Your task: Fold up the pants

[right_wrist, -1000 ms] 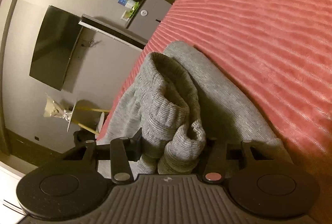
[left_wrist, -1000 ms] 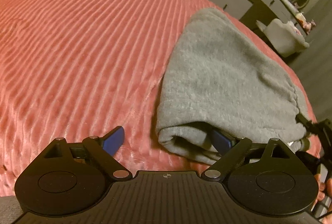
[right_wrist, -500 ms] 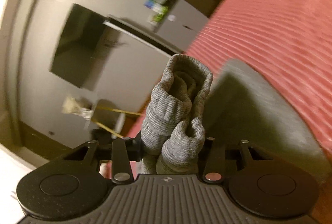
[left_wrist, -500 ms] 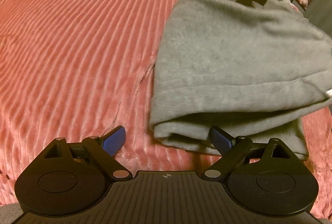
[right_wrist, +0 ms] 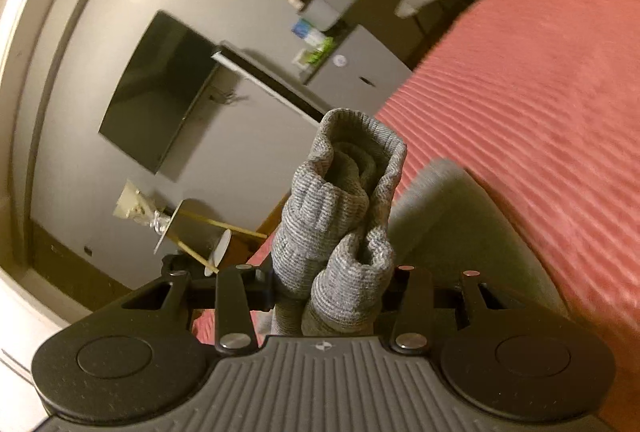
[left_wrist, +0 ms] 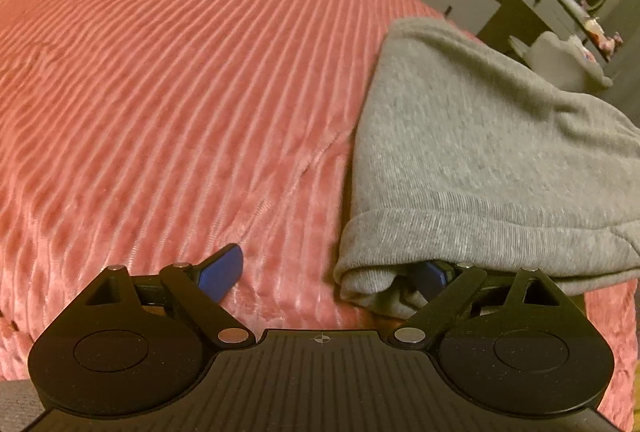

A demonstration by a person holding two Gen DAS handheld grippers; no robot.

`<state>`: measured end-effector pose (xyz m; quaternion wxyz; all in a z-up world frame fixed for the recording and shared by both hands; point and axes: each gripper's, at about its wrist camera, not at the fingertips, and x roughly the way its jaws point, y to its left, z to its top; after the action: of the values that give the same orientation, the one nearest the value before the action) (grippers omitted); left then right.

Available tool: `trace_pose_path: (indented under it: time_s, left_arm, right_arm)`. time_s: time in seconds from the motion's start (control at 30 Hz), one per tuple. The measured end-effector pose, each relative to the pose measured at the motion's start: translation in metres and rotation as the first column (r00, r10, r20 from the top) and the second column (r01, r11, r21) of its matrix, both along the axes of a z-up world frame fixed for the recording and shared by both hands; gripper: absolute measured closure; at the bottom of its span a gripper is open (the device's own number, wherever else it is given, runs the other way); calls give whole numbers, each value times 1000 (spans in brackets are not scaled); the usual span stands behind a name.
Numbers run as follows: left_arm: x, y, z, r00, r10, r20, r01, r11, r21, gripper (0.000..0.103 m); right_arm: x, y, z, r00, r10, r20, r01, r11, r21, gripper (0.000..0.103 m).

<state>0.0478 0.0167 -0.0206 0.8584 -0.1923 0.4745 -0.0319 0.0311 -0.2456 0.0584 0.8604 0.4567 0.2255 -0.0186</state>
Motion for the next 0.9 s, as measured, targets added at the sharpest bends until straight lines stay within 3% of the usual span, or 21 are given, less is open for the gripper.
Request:
trace_pose_path:
  time_s: [0.17,0.37,0.5,0.63,0.7,0.8,0.9]
  left_arm:
    - [-4,-8,4,983,-174,58,178,982,-65,10]
    - [-7,-38,7,963,-265,51,260,962,82,9]
    - [-1,-40,0,987,-159,-4,158,975,155,6]
    - [3,-21,2,1000,-23,4,22,989,145,9]
    - [5,-8,2,999,44,-7,-43,993,106,11]
    - [2,4,5,997,79,14,-79,996,45,12]
    - [-2,4,6,997,78,25,-79,996,52,14]
  right_arm:
    - [2,4,4,1000,-2,20,2,1000,17,61]
    - [12,21,24,995,40,88,-40,999,3,61]
    - [11,29,33,990,64,125,-66,998,14,61]
    - [6,27,38,987,72,143,-76,997,17,61]
    - [4,21,36,988,65,141,-67,998,11,61]
    - [-2,11,29,992,38,120,-41,999,21,61]
    - [-4,4,19,996,12,87,-14,1000,22,61]
